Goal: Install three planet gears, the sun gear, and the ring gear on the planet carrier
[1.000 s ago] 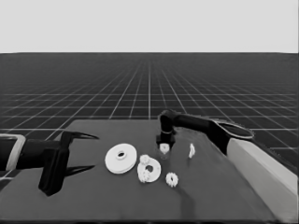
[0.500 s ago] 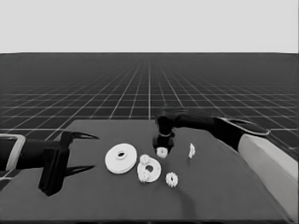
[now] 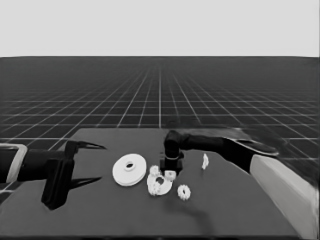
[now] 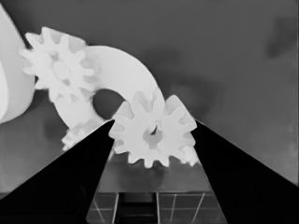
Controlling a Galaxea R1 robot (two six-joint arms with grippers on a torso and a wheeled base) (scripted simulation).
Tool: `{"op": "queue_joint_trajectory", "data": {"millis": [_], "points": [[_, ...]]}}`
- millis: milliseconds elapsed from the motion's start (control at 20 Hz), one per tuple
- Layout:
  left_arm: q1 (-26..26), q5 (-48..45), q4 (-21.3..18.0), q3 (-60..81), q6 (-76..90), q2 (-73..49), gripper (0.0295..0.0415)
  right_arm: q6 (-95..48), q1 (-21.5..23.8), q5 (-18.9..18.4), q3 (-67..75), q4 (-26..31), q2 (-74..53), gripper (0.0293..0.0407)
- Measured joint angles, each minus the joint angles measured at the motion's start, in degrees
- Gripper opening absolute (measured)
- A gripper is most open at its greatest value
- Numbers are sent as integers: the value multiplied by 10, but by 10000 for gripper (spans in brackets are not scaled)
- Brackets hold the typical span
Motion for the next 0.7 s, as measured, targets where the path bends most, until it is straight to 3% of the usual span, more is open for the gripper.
{"op": "queue_joint_trajectory", "data": {"millis": [150, 400, 500, 550, 700], "points": [[0, 0, 0, 0, 0, 0, 385, -12, -25, 11, -21, -22, 6, 312], [0, 0, 0, 0, 0, 0, 385, -15, -29, 14, -26, -27, 8, 312], [0, 0, 0, 0, 0, 0, 385, -15, -30, 14, -26, -27, 8, 372], [0, 0, 0, 0, 0, 0, 385, -15, -30, 14, -26, -27, 8, 381], [0, 0, 0, 0, 0, 0, 385, -15, -30, 14, -26, -27, 8, 385]]}}
